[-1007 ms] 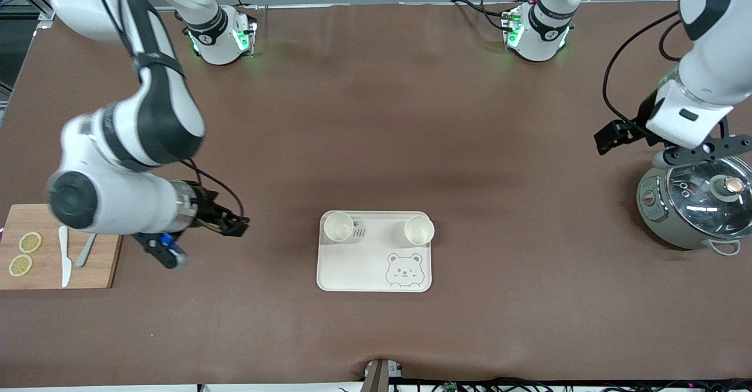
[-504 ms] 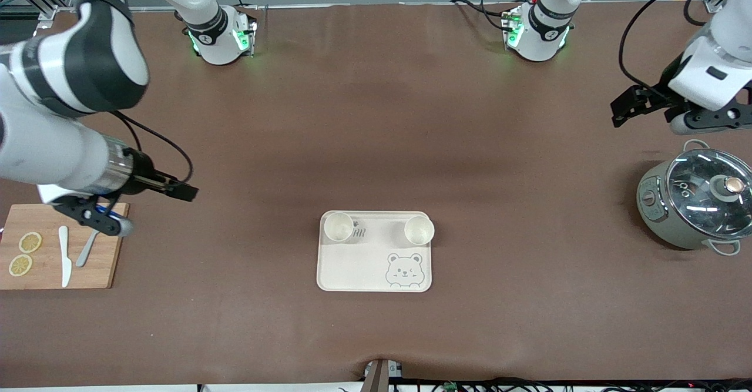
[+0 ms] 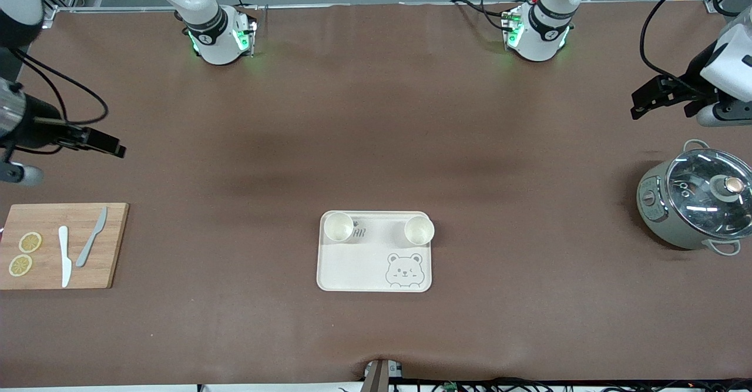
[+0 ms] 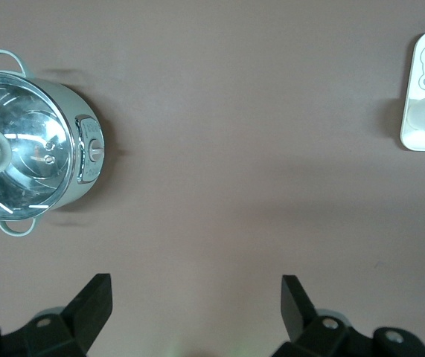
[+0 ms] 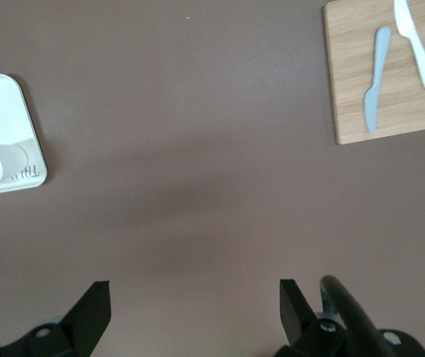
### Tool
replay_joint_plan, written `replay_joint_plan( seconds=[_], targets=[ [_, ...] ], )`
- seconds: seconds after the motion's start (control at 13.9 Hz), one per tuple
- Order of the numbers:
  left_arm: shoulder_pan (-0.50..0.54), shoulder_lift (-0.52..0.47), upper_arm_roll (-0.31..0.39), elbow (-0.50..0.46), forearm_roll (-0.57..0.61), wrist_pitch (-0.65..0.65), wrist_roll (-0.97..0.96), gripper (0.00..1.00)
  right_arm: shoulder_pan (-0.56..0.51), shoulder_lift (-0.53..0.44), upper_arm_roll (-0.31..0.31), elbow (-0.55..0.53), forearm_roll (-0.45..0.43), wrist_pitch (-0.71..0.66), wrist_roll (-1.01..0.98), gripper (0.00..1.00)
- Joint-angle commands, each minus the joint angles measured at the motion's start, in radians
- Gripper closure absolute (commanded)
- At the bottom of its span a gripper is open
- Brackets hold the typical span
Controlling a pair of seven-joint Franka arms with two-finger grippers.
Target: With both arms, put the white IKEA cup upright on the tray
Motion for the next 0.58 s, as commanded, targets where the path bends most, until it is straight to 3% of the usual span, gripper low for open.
replay_joint_plan(
  seconds=[0.0, 0.5],
  targets=[
    [0.0, 0.012, -0.001, 0.02, -0.019, -0.02, 0.005, 0.0, -0.046, -0.087, 0.018, -0.051, -0.015, -0.029, -0.06, 0.0],
    [0.0, 0.025, -0.001, 0.02, -0.019, -0.011, -0.004, 0.0, -0.044, -0.167, 0.024, -0.071, -0.045, -0.051, -0.065, 0.0]
  ],
)
